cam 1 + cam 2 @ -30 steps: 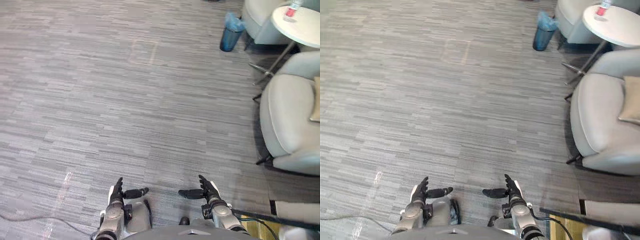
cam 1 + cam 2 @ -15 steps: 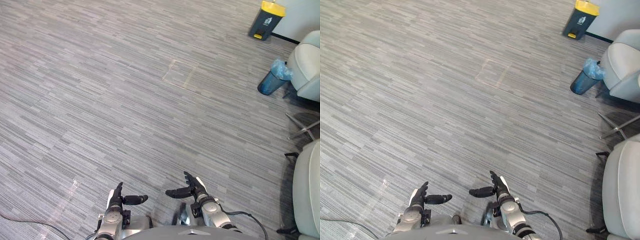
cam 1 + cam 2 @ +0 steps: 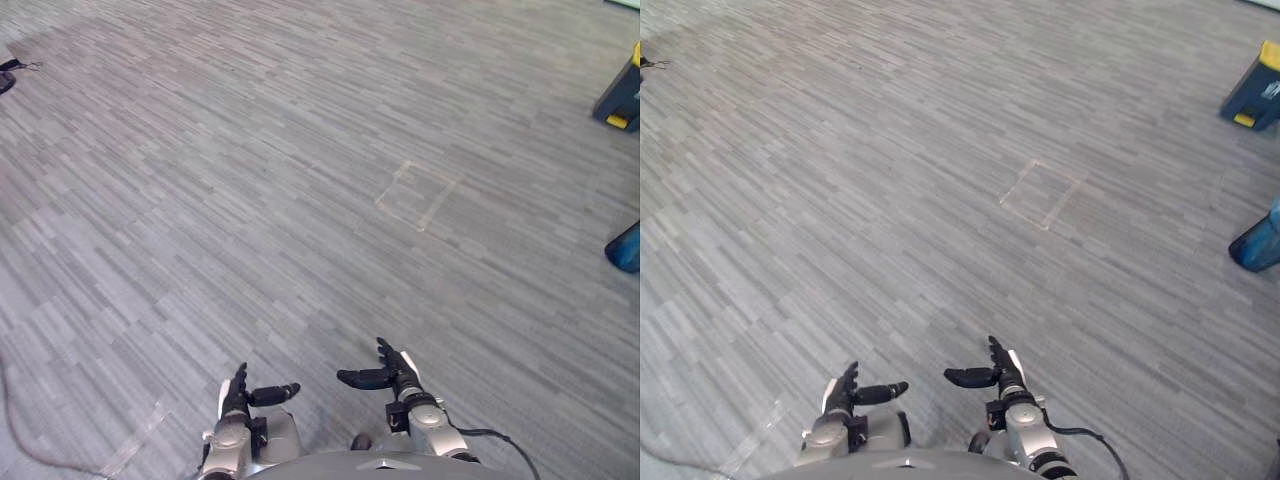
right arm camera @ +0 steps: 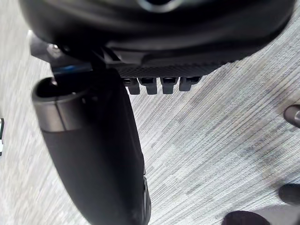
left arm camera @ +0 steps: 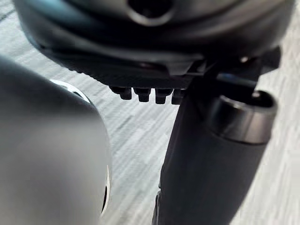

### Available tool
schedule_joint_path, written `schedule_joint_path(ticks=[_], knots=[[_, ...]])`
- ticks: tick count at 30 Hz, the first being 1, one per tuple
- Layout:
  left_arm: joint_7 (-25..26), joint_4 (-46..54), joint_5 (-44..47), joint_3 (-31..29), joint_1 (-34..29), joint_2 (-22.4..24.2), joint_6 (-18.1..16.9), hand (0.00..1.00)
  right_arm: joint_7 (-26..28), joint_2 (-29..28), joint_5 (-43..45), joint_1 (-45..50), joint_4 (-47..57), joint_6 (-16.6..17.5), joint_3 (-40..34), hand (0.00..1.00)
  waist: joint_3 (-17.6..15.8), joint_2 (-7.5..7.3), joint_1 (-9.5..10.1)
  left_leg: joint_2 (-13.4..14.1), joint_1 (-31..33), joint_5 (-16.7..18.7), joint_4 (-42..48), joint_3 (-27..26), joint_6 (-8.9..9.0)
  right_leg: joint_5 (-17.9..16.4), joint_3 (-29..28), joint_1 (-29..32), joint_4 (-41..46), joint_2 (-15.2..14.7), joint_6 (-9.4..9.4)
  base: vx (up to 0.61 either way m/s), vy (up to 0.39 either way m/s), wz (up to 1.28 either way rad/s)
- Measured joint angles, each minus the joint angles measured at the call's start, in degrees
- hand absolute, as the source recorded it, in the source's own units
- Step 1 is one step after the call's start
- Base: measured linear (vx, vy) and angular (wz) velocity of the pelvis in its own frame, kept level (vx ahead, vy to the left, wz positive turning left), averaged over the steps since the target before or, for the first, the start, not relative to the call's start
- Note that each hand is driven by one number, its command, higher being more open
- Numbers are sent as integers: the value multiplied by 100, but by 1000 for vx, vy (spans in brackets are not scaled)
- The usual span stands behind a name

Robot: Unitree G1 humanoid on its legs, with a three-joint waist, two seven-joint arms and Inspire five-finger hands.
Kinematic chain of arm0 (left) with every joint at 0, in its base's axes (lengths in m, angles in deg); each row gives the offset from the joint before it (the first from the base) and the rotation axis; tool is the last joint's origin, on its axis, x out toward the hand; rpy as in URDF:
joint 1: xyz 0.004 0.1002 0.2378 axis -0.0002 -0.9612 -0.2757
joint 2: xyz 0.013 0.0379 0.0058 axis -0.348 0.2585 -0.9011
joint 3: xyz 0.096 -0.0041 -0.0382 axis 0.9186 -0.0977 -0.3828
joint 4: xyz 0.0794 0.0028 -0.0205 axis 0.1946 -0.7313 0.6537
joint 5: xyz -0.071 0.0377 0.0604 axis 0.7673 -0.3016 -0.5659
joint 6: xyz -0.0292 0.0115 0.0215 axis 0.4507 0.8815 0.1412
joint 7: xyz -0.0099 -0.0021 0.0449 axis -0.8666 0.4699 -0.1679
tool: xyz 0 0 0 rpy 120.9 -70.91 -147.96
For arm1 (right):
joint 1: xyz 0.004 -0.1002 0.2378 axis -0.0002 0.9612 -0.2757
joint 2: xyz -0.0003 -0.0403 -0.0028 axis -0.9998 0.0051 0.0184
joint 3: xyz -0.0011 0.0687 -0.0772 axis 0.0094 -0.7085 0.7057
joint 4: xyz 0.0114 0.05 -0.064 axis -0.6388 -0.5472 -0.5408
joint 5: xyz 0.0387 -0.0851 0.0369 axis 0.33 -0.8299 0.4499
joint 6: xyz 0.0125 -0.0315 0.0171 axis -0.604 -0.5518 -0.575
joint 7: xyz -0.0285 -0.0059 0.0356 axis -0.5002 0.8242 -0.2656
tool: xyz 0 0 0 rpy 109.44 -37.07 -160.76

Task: Organize the slippers on the shoe rack

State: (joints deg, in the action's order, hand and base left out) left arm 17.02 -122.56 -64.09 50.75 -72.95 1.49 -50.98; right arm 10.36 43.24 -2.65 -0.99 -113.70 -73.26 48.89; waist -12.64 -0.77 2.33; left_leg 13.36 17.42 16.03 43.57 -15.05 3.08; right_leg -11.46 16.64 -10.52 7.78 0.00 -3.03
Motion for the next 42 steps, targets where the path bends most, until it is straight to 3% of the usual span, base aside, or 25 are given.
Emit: schedule_joint_path(ticks=[2, 3, 4, 7, 8, 10, 11, 12, 15, 17, 18, 19, 20, 21, 25, 27, 29, 31, 34, 35, 36, 37, 38, 40, 42], knots=[[14, 45, 14, 1, 51, 6, -22, 100, -14, 67, -6, -22, -143, 0, -19, 100, -50, -25, 46, -471, 210, -813, -1909, 425, 13, -93, -180, -355, -190, -152, 162, 537, 172, -55], [47, 15, 15, 23, 68, -6, -43, 100, -17, 87, -11, -55, -356, -7, -8, 100, -45, -110, 107, -663, 28, -1518, -2165, 515, -270, -162, -400, -582, -336, -250, 286, 590, 184, -32], [63, -48, 12, 56, 125, -51, -41, 100, -30, 72, -11, -58, -389, -38, 6, 100, -31, -199, 61, -763, 18, -1467, -2174, 499, -229, -121, -421, -618, -370, -346, 308, 587, 179, -7], [66, -217, 22, 153, 225, -110, 8, 100, -37, 110, -20, -53, -437, -71, 0, 100, 3, -189, 36, -743, -5, -676, -1436, 470, -501, 101, -889, -359, 602, -480, 601, 566, 237, -6], [74, -262, 26, 165, 216, -116, 16, 100, -38, 111, -32, -57, -456, -74, -10, 100, 3, -206, 26, -731, -239, -462, -1537, 378, -491, 111, -1020, -86, 1430, -607, 623, 475, 198, -36], [72, -384, 25, 290, 206, -200, 75, 100, -33, 109, -68, -90, -520, -79, -14, 100, 8, -286, 3, -890, -873, -239, -1874, 143, -538, 715, -1045, 759, 3495, -1034, 1025, 530, 173, -44], [101, -508, 12, 472, 176, -245, 122, 100, 5, 122, -74, -79, -543, -93, -9, 100, -31, -205, -122, -940, -1545, -105, -2174, 75, -560, 413, -796, 1249, 4734, -1266, 726, 601, 149, -25], [102, -520, 12, 487, 155, -245, 122, 100, 15, 121, -73, -84, -519, -106, -8, 100, -36, -183, -143, -940, -1682, -104, -2278, 54, -560, 336, -718, 1352, 4872, -1286, 664, 602, 109, -23], [110, -567, 10, 595, 137, -230, 127, 100, 35, 129, -128, -278, -520, -58, 8, 100, -137, 31, -254, -756, -2531, -123, -2944, -104, -531, -277, 89, 2078, 4224, -1060, 247, 450, 23, -18], [98, -618, 9, 594, 135, -231, 154, 100, 62, 124, -132, -373, -428, 17, 28, 100, -148, 22, -272, -665, -2892, -122, -3216, -201, -529, -147, 518, 2658, 2527, -795, 264, 492, -58, -9], [82, -634, 7, 601, 123, -225, 169, 100, 59, 124, -133, -369, -394, 40, 59, 100, -130, -19, -299, -671, -3050, -102, -3330, -229, -439, 247, 560, 2713, 1464, -613, 281, 523, -111, 13], [69, -632, 15, 598, 49, -223, 173, 100, 58, 134, -132, -314, -410, 39, 111, 100, -74, -129, -304, -794, -3219, -48, -3417, -254, -195, 1024, 514, 2702, 513, -505, 203, 418, -94, 20], [62, -639, -2, 596, 42, -232, 186, 100, 57, 138, -142, -267, -413, 61, 130, 100, -32, -174, -322, -806, -3351, 42, -3440, -216, -40, 1811, 408, 2664, 396, -456, -134, 547, -133, -10], [61, -719, -7, 572, 94, -152, 191, 100, 51, 223, -240, -420, -504, 17, 230, 100, -5, 85, -243, -524, -3525, 61, -3388, -173, 153, 1749, 294, 2669, 672, -188, -265, 559, -157, -29], [50, -729, -17, 576, 121, 16, 188, 100, 47, 310, -244, -406, -517, -1, 160, 100, 46, 266, -358, -229, -3169, -346, -2178, 240, 432, 1028, 296, 2537, 1041, -21, -293, 554, -174, -16], [-25, -709, -67, 333, 125, 87, 194, 100, 51, 274, -240, -168, -374, -115, 110, 100, 46, 302, -346, 115, -2484, -1206, -99, 665, 545, 814, 228, 1750, 616, 219, -288, 566, -161, -3], [-33, -600, -82, 215, 125, 85, 180, 100, 24, 231, -231, -30, -247, -114, 57, 100, 69, 286, -301, 406, -1624, -626, 1435, 575, 511, 722, 109, 1103, 104, 412, -367, 411, -57, -25], [-31, -475, -97, 151, 114, 8, 175, 100, 24, 188, -231, -47, -303, -119, 7, 100, 91, 171, -228, 272, -1069, -150, 1243, 408, 336, 720, -117, 720, -144, 408, -313, 376, -1, -45], [-2, -353, -41, 94, 93, 11, 109, 100, -11, 202, -232, -168, -403, -121, -37, 100, 57, 108, -78, -220, -496, 75, -498, 602, 205, 674, -558, 367, -390, 291, -181, 350, 116, -71], [9, -278, 1, 100, 92, 10, 62, 100, -18, 205, -232, -157, -440, -122, -88, 100, 22, 87, -44, -495, -356, -81, -1499, 923, 225, 595, -694, 171, -476, 185, -53, 349, 198, -79], [18, -257, 31, 95, 72, 31, 55, 100, -19, 230, -232, -132, -556, -120, -112, 100, 37, 113, -21, -604, -375, -700, -2253, 1129, 249, 494, -825, 5, -529, 165, 91, 361, 218, -63], [38, -267, 41, 103, 51, 54, 55, 100, -24, 252, -234, -94, -616, -121, -110, 100, 63, 136, 23, -589, -456, -1102, -2274, 1128, 232, 431, -924, -85, -548, 178, 174, 406, 243, -53], [48, -295, 96, 97, 52, 63, 63, 100, -39, 237, -237, -82, -698, -131, -119, 100, 94, 130, 35, -621, -512, -1206, -2158, 1086, -34, 321, -1012, -201, -544, 90, 300, 438, 250, -37], [30, -345, 128, 104, 81, -46, 78, 100, -65, 161, -238, -29, -723, -148, -158, 100, 181, -61, 16, -779, -511, -736, -1966, 866, -155, 90, -1113, -73, -239, -183, 521, 450, 235, -34], [33, -434, 128, 101, 99, 2, 122, 100, -63, 175, -242, -42, -772, -166, -172, 100, 143, 26, 20, -772, -840, -528, -2019, 639, -241, -33, -1104, 300, 916, -329, 689, 339, 204, -56]])
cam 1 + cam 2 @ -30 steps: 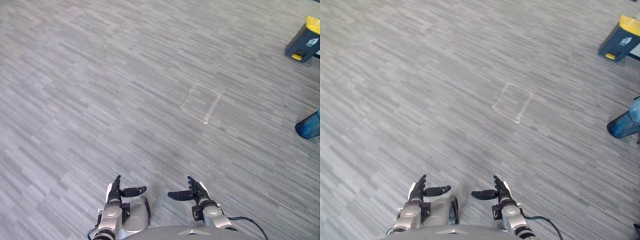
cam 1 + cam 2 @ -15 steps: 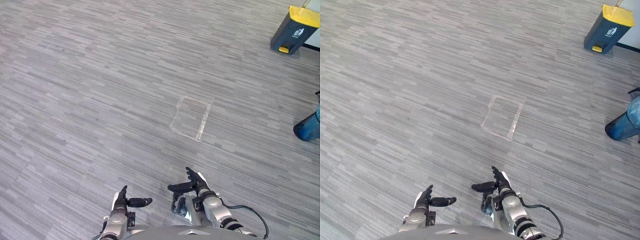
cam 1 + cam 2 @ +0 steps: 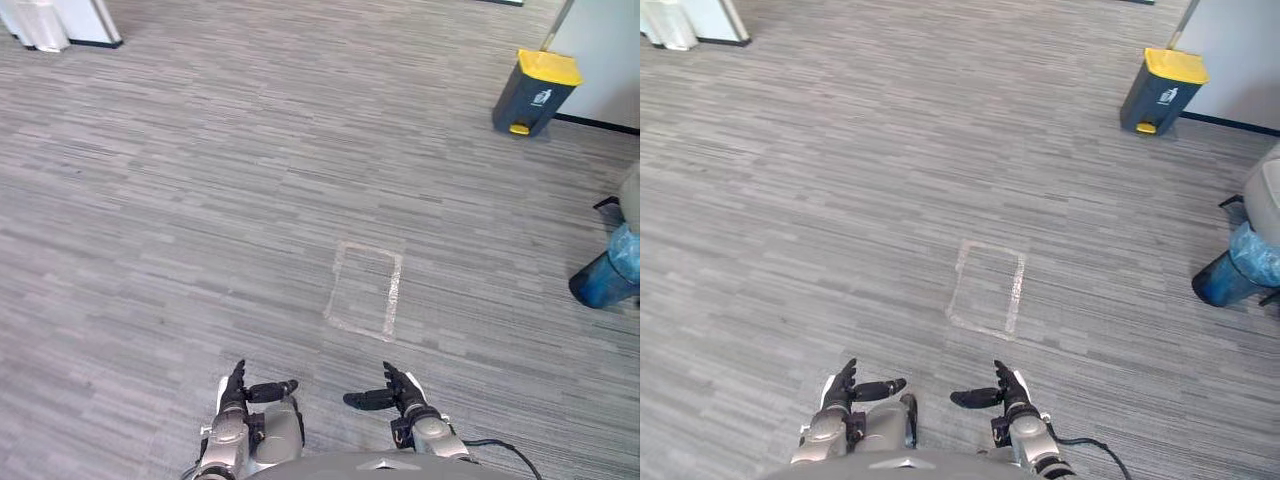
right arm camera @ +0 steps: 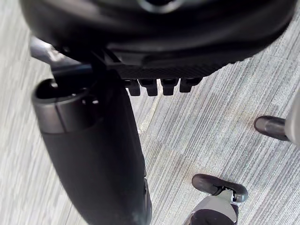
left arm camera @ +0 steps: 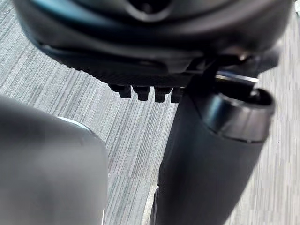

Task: Organize the slippers on the shoe rack

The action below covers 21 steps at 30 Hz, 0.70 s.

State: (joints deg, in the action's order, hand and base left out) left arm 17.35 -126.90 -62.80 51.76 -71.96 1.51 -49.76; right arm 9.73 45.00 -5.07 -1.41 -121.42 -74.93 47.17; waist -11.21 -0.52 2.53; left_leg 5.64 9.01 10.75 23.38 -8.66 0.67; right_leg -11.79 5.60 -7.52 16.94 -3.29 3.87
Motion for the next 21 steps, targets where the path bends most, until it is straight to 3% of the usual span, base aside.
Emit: schedule_joint_path(ticks=[2, 3, 4, 5, 7, 8, 9, 10, 11, 12, 13, 14, 15, 17, 18, 19, 20, 21], knots=[[7, -60, 0, 122, -59, -46, 14, 100, 10, -13, -2, -39, 30, -9, -22, 100, -23, 38, -49, -64, -634, 103, -324, -276, -168, 111, 182, 679, 1915, -338, 228, 361, 249, -56], [10, -73, -4, 262, -85, -112, 13, 100, 27, -41, -1, -60, 31, 13, -23, 100, -16, 8, -100, -135, -917, 185, -459, -329, -245, 78, 389, 944, 2683, -547, 208, 416, 207, -22], [11, -172, -8, 361, -72, -156, 15, 100, 59, -59, -1, -97, 28, 18, -21, 100, -16, -4, -154, -172, -1251, 237, -665, -341, -286, -73, 643, 1182, 3167, -674, -15, 284, 120, -7], [10, -182, -10, 364, -74, -157, 18, 100, 65, -59, -1, -104, 28, 18, -19, 100, -15, -2, -165, -172, -1294, 244, -698, -340, -290, -89, 676, 1224, 3195, -674, -40, 426, 116, 6], [13, -267, -6, 370, -61, -158, 20, 100, 76, -59, -6, -194, 44, 79, 4, 100, -19, 18, -270, -140, -1686, 250, -1081, -344, -284, -219, 1130, 1737, 2944, -659, -241, 373, 32, 10], [14, -283, -6, 367, -47, -154, 50, 100, 75, -51, -11, -249, 52, 107, 4, 100, -37, 44, -298, -100, -1793, 249, -1188, -344, -282, -224, 1305, 1897, 2656, -629, -250, 411, -23, 7], [11, -285, -7, 368, -44, -150, 80, 100, 72, -40, -25, -284, 62, 124, 3, 100, -54, 69, -314, -46, -1886, 249, -1272, -346, -282, -214, 1459, 2004, 2283, -576, -258, 519, -56, 10], [6, -284, -6, 369, -55, -151, 84, 100, 72, -26, -47, -322, 78, 138, 4, 100, -78, 110, -315, 45, -2071, 268, -1416, -347, -248, -98, 1643, 2094, 1331, -429, -246, 445, -75, 15], [-6, -282, -7, 370, -73, -162, 84, 100, 73, -30, -49, -326, 75, 136, 6, 100, -72, 79, -314, 40, -2193, 329, -1488, -346, -132, 247, 1720, 2083, 528, -322, -261, 460, -111, 18], [-20, -281, -7, 365, -83, -187, 84, 100, 77, -40, -50, -276, 60, 131, 12, 100, -66, -19, -311, -20, -2330, 460, -1524, -314, 83, 902, 1657, 2053, -108, -270, -373, 365, -124, 21], [-30, -303, -19, 369, -93, -207, 86, 100, 83, -42, -51, -248, 61, 144, 13, 100, -62, -66, -328, -60, -2434, 551, -1525, -265, 199, 1519, 1497, 2031, -82, -266, -659, 480, -175, 6], [-47, -366, -22, 354, -38, -124, 95, 100, 85, 59, -59, -299, 71, 177, 7, 100, -91, 113, -308, 95, -2551, 625, -1507, -212, 227, 1320, 1483, 2058, 217, -144, -664, 474, -192, -1], [-76, -378, -73, 359, -41, -63, 73, 100, 80, 81, -58, -327, 62, 132, -51, 100, -57, 189, -319, 195, -2427, 621, -1135, -124, 239, 902, 1468, 2099, 439, -111, -731, 478, -194, -7], [-87, -379, -95, 327, -30, 18, 77, 100, 84, 70, -52, -272, 51, 127, -169, 100, -41, 239, -349, 400, -2015, 576, -2, 135, 328, 603, 1560, 1900, 447, 0, -762, 517, -241, 11], [-123, -369, -143, 258, -6, 22, 77, 100, 84, 57, -50, -224, 84, 61, -219, 100, -51, 283, -349, 612, -1626, 344, 1034, 306, 638, 480, 1601, 1603, 289, 147, -782, 562, -258, 13], [-137, -362, -168, 232, -1, 23, 77, 100, 81, 30, -49, -198, 94, 39, -221, 100, -59, 287, -348, 736, -1393, 297, 1673, 347, 799, 433, 1605, 1410, 172, 221, -805, 452, -192, 4], [-144, -327, -181, 223, -1, 21, 78, 100, 67, 40, -43, -150, 131, 25, -231, 100, -62, 282, -344, 869, -1158, 354, 2258, 320, 877, 393, 1602, 1208, 50, 292, -824, 430, -130, -9], [-151, -247, -233, 215, -6, 15, 70, 100, 56, 47, -38, -98, 159, 19, -341, 100, -77, 245, -324, 942, -795, 560, 2780, 164, 798, 367, 1528, 777, -248, 393, -854, 415, -106, -21]])
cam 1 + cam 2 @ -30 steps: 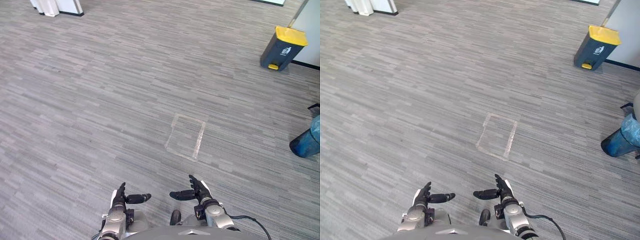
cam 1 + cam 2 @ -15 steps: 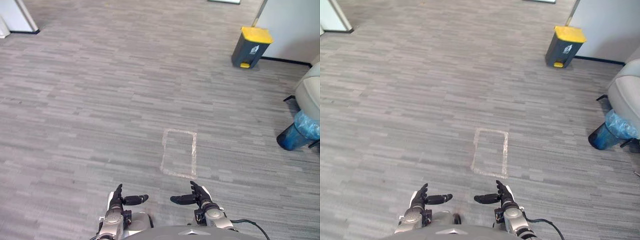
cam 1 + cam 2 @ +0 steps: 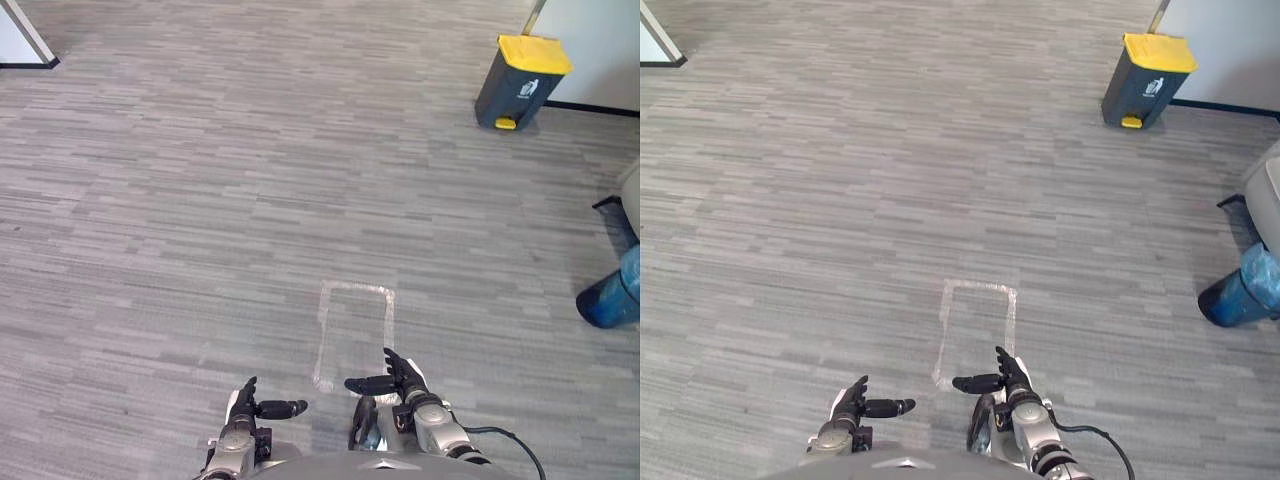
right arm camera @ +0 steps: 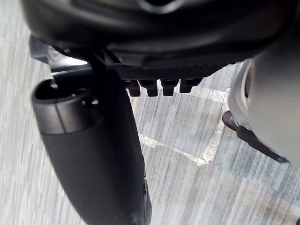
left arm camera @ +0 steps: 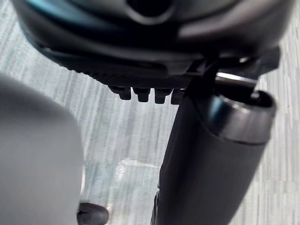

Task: Organize the slippers on the shoe rack

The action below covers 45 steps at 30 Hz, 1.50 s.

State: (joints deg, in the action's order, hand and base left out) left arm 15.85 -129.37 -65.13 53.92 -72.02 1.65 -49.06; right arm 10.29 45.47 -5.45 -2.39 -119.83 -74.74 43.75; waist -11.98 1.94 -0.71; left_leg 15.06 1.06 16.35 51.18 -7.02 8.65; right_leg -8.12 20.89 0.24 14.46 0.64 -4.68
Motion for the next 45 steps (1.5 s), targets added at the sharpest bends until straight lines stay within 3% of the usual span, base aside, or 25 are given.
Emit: schedule_joint_path(ticks=[3, 6, 7, 8, 9, 11, 14, 15, 16, 17, 19, 21, 23, 24, 25, 27, 29, 32, 34, 35, 39, 40, 41, 42, 45], knots=[[9, 157, 0, 0, -12, -41, -11, 100, -79, 38, 47, -4, -38, -27, -163, 100, -18, -95, 68, -331, 516, 317, -792, -54, -273, 12, -387, -443, -379, 3, 18, 367, 1, -57], [16, 241, 15, -1, 21, -64, -50, 100, -127, 19, 46, -26, -40, -29, -178, 100, -63, -157, 117, -821, 906, 278, -2054, 675, -292, -19, -895, -564, -408, -122, 84, 310, 158, -101], [56, 220, 55, 27, 59, -60, -90, 100, -134, 51, 43, 34, -68, -29, -169, 100, -77, -124, 133, -1032, 962, -145, -2768, 1280, -227, -186, -1222, -670, -336, -165, 382, 289, 209, -118], [59, 213, 72, 24, 58, -44, -90, 100, -133, 69, 42, 58, -86, -21, -167, 100, -70, -102, 137, -1022, 950, -452, -2786, 1320, -192, -253, -1300, -690, -296, -153, 465, 309, 253, -123], [85, 183, 149, 15, 46, 14, -80, 100, -125, 129, 41, 73, -135, -52, -172, 100, -28, -38, 185, -999, 872, -768, -2575, 1229, -436, -429, -1558, -698, -92, -112, 586, 318, 266, -89], [54, 129, 161, 43, 59, -132, -76, 100, -131, 24, 36, 91, -133, -52, -178, 100, 11, -269, 171, -1128, 673, -435, -2429, 880, -555, -744, -1768, -621, 422, -441, 747, 298, 246, -82], [64, 2, 206, 22, 83, -184, -51, 100, -118, -50, 27, 69, -172, -60, -212, 100, 11, -368, 200, -1164, 219, -187, -2495, 353, -776, -741, -1745, -227, 1560, -724, 865, 233, 250, -86], [66, -30, 229, 25, 71, -218, -51, 100, -110, -109, -6, 12, -230, -59, -211, 100, -2, -399, 209, -1206, -141, -158, -2716, 19, -858, -586, -1469, 77, 2337, -968, 935, 196, 212, -82], [65, -52, 228, 30, 59, -228, -38, 100, -100, -125, -14, -29, -263, -59, -199, 100, -7, -382, 194, -1200, -333, -148, -2847, -121, -905, -560, -1242, 183, 2668, -1133, 865, 246, 252, -118], [67, -87, 229, 21, 33, -238, -23, 100, -73, -134, -76, -43, -258, -37, -141, 100, -16, -301, 183, -1132, -664, -140, -3144, -381, -926, -743, -557, 298, 2947, -1342, 615, 152, 148, -89], [70, -136, 235, 7, 20, -239, -2, 100, -55, -135, -149, -103, -268, -35, -99, 100, -18, -197, 197, -1012, -876, -145, -3399, -663, -926, -795, 190, 381, 2836, -1448, 529, 152, 90, -79], [71, -160, 231, 1, 27, -264, 5, 100, -48, -131, -239, -249, -399, -43, -22, 100, -60, -82, 215, -898, -1084, -160, -3684, -1174, -900, -800, 1454, 578, 2413, -1615, 485, 231, 40, -109], [47, -255, 228, 2, 96, -288, 19, 100, -38, -126, -304, -298, -392, -51, -30, 100, -69, -106, 212, -910, -1090, -159, -3785, -1405, -895, -689, 1781, 755, 1791, -1493, 452, 251, -55, -96], [-5, -293, 225, 13, 138, -344, 55, 100, -9, -147, -330, -297, -372, -45, -32, 100, -59, -248, 209, -1005, -1141, -123, -3790, -1454, -834, -151, 1734, 742, 1157, -1371, 130, 263, -117, -78], [-11, -340, 208, 17, 174, -345, 58, 100, 3, -108, -375, -303, -372, -28, -35, 100, -120, -150, 202, -956, -1222, -72, -3790, -1445, -745, -207, 1705, 702, 1183, -1297, 22, 318, -160, -52], [-46, -360, 95, 19, 174, -219, 55, 100, -2, -11, -410, -298, -376, -51, -60, 100, -119, 27, 167, -779, -1346, -91, -3712, -1423, -662, -274, 1665, 475, 986, -1022, 21, 290, -154, -29], [-70, -329, -5, 25, 182, -165, 43, 100, -10, 37, -407, -248, -379, -59, -162, 100, -107, 40, 155, -599, -1266, -127, -3229, -1404, -596, -289, 1664, 238, 627, -798, 52, 241, -159, -11], [-91, -178, -13, 14, 196, -118, 48, 100, -93, 122, -398, -180, -389, -68, -144, 100, -95, 52, 227, -34, -522, -194, -1159, -1274, -363, -173, 1324, -229, -79, -330, 11, 269, -92, -59], [-92, -113, -13, 17, 194, -109, 38, 100, -131, 213, -388, -180, -474, -71, -162, 100, -99, 61, 311, -119, -166, 253, -775, -937, -418, -107, 791, -459, -307, -205, 20, 243, 95, -123], [-92, -97, -13, 18, 196, -108, 38, 100, -142, 229, -385, -190, -487, -75, -167, 100, -103, 53, 318, -174, -73, 329, -827, -893, -442, -99, 658, -496, -328, -203, 32, 191, 141, -143], [-63, 1, -2, 25, 214, -36, -22, 100, -256, 259, -310, -170, -498, -89, -397, 100, -151, 31, 345, -948, 598, 314, -2335, 638, -397, -23, -492, -547, -308, -331, 240, 153, 200, -142], [-51, -12, 0, 36, 215, 14, -28, 100, -271, 302, -265, -139, -483, -85, -405, 100, -154, 162, 347, -985, 588, -398, -2915, 1135, -219, -60, -793, -536, -243, -212, 407, 122, 205, -133], [-48, -33, 5, 37, 214, 72, -20, 100, -262, 386, -256, -155, -501, -103, -384, 100, -158, 232, 341, -984, 491, -733, -2915, 1109, -478, -84, -1047, -539, -201, -174, 496, 160, 271, -119], [-47, -75, -6, 129, 235, 30, -4, 100, -293, 346, -231, -129, -488, -101, -386, 100, -132, 83, 312, -1088, 362, -714, -2981, 1010, -487, -95, -1228, -536, -244, -331, 583, 208, 282, -72], [-47, -74, 3, 127, 260, -18, 30, 100, -309, 213, -226, -79, -480, -97, -516, 100, -117, -28, 345, -1177, 142, -648, -3147, 560, -598, -62, -1617, -522, -325, -493, 689, 140, 203, -62]])
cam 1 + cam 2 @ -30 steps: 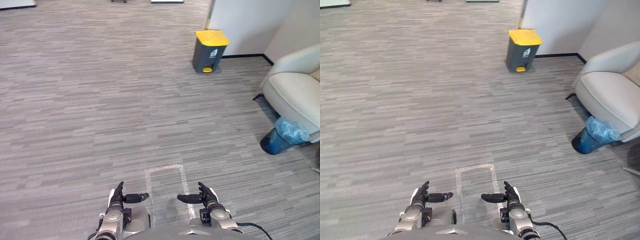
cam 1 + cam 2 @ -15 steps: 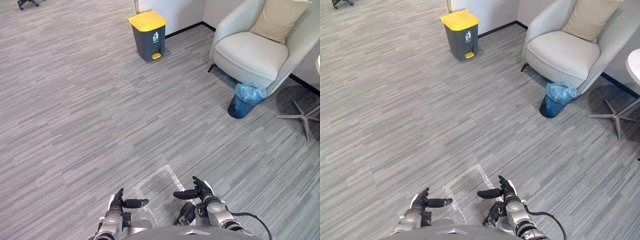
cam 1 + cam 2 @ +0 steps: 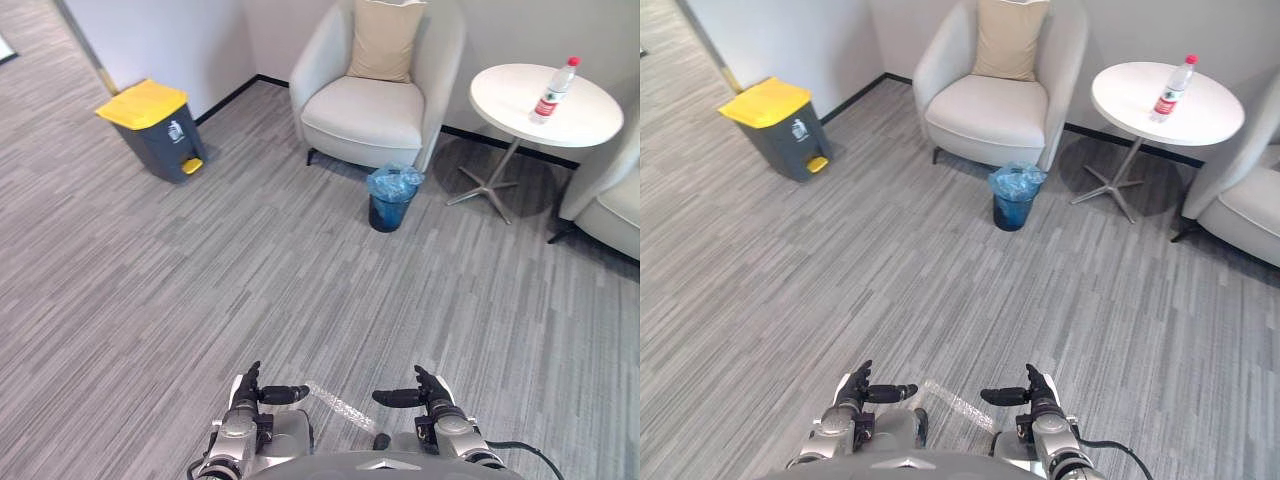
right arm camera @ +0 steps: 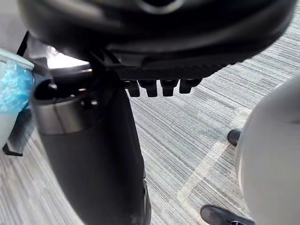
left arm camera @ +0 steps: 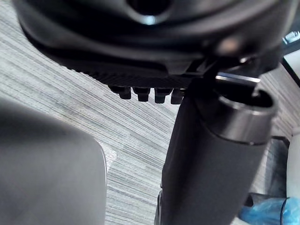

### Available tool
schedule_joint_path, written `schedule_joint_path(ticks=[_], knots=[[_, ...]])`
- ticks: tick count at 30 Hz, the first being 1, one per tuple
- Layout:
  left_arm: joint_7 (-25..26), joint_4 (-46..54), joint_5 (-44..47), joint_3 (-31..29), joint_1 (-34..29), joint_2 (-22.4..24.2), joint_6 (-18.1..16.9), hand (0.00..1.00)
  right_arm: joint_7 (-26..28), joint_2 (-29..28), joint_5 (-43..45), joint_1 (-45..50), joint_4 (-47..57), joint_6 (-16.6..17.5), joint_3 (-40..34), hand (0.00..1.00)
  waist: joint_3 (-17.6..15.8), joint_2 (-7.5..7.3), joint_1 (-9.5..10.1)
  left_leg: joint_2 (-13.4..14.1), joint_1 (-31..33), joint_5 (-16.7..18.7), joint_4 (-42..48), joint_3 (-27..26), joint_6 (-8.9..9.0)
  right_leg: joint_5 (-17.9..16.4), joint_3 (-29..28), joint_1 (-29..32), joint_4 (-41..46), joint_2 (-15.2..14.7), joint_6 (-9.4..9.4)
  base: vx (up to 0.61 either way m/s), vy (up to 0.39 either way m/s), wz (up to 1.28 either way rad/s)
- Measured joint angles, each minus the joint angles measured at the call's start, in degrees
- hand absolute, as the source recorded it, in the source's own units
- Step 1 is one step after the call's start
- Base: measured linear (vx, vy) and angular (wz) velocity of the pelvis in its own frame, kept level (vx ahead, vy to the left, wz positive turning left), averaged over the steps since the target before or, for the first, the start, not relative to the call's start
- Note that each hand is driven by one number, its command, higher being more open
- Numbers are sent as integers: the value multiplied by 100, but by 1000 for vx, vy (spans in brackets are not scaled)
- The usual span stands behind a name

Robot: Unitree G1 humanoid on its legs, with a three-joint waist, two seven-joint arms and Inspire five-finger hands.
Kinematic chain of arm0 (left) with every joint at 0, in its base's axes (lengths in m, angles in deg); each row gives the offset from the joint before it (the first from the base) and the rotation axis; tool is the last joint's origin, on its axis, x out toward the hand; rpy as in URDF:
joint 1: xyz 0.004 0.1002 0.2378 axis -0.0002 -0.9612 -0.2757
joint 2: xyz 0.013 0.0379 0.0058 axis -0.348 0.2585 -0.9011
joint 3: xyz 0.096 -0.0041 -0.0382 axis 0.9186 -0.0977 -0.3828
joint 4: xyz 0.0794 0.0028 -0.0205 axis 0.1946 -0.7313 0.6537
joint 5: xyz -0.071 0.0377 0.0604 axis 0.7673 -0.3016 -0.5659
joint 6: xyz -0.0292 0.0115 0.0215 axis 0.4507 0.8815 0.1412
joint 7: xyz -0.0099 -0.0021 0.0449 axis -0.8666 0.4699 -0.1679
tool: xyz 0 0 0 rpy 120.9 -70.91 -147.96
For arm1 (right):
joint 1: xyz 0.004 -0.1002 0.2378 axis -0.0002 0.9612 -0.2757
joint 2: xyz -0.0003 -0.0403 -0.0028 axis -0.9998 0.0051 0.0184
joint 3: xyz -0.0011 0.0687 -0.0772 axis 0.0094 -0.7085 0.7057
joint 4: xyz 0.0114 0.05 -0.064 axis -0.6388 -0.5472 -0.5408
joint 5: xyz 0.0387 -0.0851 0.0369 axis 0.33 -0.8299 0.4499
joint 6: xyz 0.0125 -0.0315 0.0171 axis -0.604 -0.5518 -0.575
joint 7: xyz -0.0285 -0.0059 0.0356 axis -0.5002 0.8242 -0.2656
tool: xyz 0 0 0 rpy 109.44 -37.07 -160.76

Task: Organize the slippers on the shoe rack

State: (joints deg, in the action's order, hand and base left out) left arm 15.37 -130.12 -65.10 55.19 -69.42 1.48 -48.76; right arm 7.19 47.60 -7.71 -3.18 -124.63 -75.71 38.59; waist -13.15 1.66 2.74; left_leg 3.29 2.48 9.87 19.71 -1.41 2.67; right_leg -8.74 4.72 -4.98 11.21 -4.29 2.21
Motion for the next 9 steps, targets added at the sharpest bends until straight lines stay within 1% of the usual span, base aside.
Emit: schedule_joint_path(ticks=[3, 5, 9], knots=[[-10, -61, -15, 15, 1, -43, 23, 100, 5, -55, 2, 0, -1, 31, -34, 100, 26, -2, -26, -24, -194, -3, -171, -174, -10, 54, -190, -52, -109, -20, 84, 48, 55, -41], [-11, -72, -15, 18, -6, -53, 37, 100, 3, -58, 19, 9, -11, 30, -96, 100, 33, -3, -41, -17, -308, -3, -234, -205, -10, 57, -215, -140, -148, 4, 86, 29, -21, -13], [-21, -73, -14, 142, -94, -31, 36, 100, -1, 0, 31, 61, -108, 28, -112, 100, 199, 29, -47, 80, -475, -16, -387, -269, -26, 73, -310, -215, -204, 116, 59, 19, -64, -10]])
